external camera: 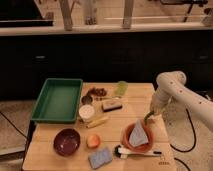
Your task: Place pepper in purple bowl
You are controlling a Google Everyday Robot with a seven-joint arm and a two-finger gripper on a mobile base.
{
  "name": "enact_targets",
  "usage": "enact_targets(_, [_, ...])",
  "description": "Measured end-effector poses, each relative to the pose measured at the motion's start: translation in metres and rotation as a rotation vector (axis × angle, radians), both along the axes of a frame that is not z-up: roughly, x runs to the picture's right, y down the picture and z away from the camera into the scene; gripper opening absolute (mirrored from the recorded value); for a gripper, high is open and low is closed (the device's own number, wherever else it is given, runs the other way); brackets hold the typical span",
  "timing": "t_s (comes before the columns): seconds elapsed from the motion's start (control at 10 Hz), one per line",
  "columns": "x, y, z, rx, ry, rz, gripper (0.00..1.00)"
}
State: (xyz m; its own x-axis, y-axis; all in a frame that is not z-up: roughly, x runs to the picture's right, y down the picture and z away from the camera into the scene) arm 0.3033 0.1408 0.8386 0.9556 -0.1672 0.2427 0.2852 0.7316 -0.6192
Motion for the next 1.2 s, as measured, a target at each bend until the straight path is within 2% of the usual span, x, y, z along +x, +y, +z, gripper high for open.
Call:
enact_targets(0.5, [0.001, -0.013, -0.008, 0.008, -0.009, -0.002, 0.00])
enact_targets(1.0, [-0.024, -0.042, -0.039, 0.056, -0.093, -0.062, 0.00])
enact_targets(1.2, [-0.041, -0.055, -0.055, 0.077, -0.131, -0.107, 0.00])
